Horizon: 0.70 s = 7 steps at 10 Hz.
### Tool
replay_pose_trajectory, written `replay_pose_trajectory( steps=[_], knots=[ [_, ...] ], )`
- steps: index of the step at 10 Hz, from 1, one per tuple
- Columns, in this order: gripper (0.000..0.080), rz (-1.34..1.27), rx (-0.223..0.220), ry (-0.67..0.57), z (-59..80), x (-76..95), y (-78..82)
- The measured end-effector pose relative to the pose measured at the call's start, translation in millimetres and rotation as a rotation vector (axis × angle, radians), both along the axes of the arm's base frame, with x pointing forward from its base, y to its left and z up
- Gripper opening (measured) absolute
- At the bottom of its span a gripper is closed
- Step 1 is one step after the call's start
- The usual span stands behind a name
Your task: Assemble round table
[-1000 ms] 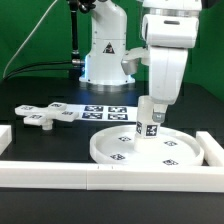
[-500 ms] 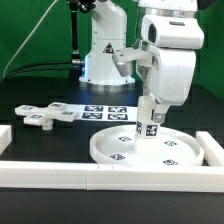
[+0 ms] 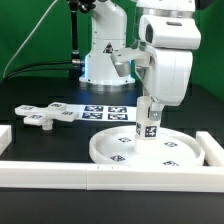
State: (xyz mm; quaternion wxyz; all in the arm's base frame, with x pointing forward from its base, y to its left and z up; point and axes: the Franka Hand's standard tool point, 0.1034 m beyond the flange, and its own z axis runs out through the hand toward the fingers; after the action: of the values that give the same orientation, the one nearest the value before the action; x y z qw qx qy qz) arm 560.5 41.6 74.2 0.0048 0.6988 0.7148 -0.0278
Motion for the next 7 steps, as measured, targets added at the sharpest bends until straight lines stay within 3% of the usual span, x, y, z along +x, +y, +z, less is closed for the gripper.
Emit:
replay_pose_trajectory(
  steps=[2, 7],
  knots=[
    [0.0407, -0.092, 0.002, -0.002, 0.3, 0.3, -0.8],
    [0.0409, -0.718, 0.004, 0.004, -2.3, -2.7, -7.5]
  ],
)
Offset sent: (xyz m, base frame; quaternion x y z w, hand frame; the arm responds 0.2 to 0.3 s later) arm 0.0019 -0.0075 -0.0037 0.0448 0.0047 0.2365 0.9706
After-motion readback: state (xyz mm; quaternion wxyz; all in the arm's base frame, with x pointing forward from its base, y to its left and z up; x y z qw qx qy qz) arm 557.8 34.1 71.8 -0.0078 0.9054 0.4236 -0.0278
